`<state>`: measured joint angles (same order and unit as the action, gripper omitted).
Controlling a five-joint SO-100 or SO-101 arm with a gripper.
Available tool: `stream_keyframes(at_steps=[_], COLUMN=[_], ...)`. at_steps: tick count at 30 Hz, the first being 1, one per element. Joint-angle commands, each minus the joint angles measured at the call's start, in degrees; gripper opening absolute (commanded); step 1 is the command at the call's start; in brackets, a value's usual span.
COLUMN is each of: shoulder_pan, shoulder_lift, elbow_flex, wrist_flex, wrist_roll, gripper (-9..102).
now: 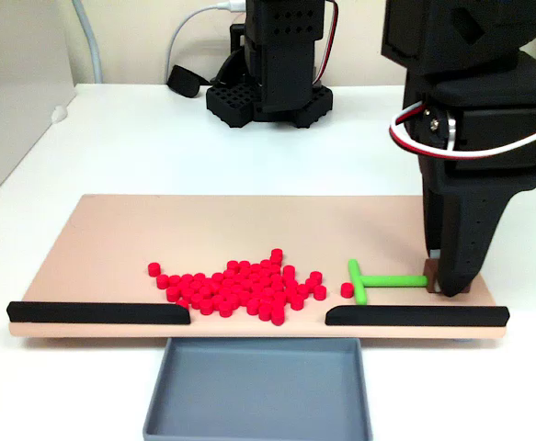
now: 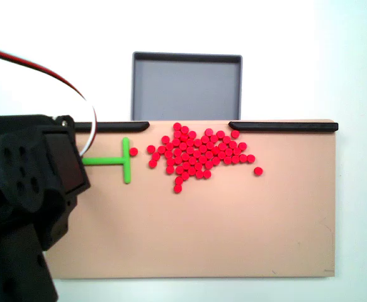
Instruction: Gather the left side granules
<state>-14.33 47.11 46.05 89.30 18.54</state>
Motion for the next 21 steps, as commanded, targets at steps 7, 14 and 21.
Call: stream_keyframes(at_steps=[7,14,21], shoulder_pan=[3.4,5.1,6.2], shoulder_lift=[-0.4,-0.7,-1.1], elbow_flex=[1.0,1.1,1.1], wrist_flex=[0.3,0.3,0.3], wrist_roll=[-1.8,-3.3,-4.8], gripper=[0,0,0])
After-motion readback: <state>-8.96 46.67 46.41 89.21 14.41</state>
